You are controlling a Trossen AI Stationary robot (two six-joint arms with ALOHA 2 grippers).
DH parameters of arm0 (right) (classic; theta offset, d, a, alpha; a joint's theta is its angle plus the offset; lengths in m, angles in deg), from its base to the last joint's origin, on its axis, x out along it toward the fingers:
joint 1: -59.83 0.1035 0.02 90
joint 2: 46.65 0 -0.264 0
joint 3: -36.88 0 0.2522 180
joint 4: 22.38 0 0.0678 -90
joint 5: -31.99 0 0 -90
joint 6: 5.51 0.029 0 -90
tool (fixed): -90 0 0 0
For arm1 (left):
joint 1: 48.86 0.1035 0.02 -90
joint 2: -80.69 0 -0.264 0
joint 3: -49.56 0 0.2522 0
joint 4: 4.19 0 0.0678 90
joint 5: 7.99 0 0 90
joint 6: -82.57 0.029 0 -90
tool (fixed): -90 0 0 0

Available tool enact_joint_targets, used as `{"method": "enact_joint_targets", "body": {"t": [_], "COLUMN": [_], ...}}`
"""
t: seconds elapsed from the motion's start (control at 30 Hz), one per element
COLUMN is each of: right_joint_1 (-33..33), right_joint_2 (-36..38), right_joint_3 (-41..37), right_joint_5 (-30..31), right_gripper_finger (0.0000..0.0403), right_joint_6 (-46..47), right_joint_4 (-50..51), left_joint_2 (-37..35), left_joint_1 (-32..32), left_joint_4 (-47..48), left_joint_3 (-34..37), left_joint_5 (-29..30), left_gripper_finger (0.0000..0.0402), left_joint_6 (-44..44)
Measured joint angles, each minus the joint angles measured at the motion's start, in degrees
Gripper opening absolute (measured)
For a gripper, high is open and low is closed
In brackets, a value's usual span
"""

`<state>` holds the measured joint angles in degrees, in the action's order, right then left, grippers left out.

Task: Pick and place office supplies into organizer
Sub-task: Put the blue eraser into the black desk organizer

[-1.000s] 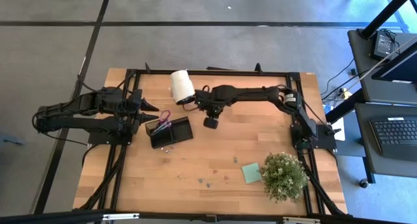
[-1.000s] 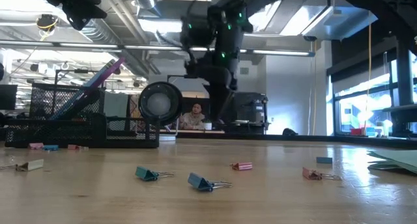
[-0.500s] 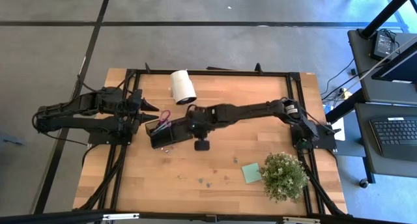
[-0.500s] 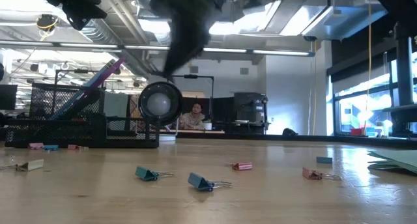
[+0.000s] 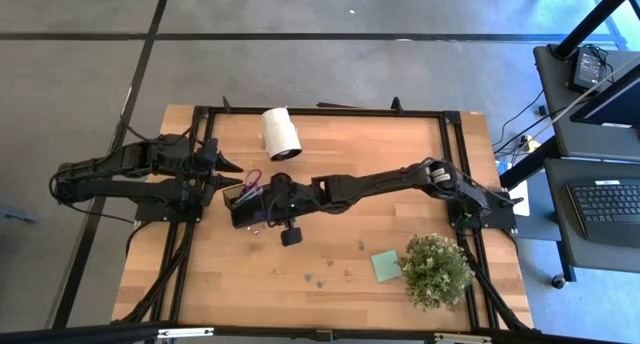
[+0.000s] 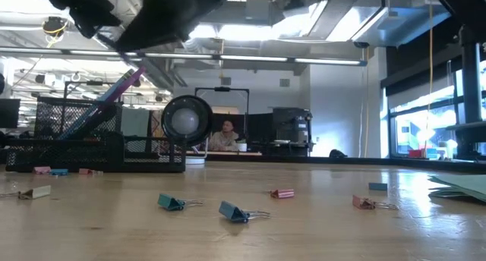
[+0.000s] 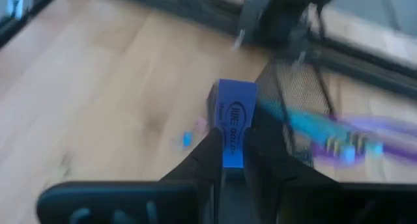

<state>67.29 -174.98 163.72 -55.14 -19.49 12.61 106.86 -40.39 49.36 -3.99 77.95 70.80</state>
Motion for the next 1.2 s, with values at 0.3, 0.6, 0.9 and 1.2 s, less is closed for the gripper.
{"method": "enact_joint_targets", "body": {"t": [0.3,0.6,0.9,1.2], "right_joint_1": [-0.62,-2.75,-4.23,-4.24], "right_joint_2": [-6.55,-11.38,-12.92,-12.92], "right_joint_3": [-0.09,-0.09,-0.09,-0.09], "right_joint_5": [-0.60,-1.66,-1.66,-1.67], "right_gripper_finger": [0.0054,0.0054,0.0054,0.0054], "right_joint_6": [-3.18,-3.05,-1.32,-1.31], "right_joint_4": [-14.72,-18.76,-19.35,-19.65], "left_joint_2": [0.01,0.02,0.00,0.00], "left_joint_1": [-0.02,-0.02,-0.02,-0.02], "left_joint_4": [1.51,1.69,1.67,1.67], "left_joint_3": [-0.01,0.00,0.00,0.00], "left_joint_5": [0.00,0.00,0.00,-0.02], "left_gripper_finger": [0.0156,0.0156,0.0156,0.0156], "left_joint_6": [0.00,0.00,0.02,0.00]}}
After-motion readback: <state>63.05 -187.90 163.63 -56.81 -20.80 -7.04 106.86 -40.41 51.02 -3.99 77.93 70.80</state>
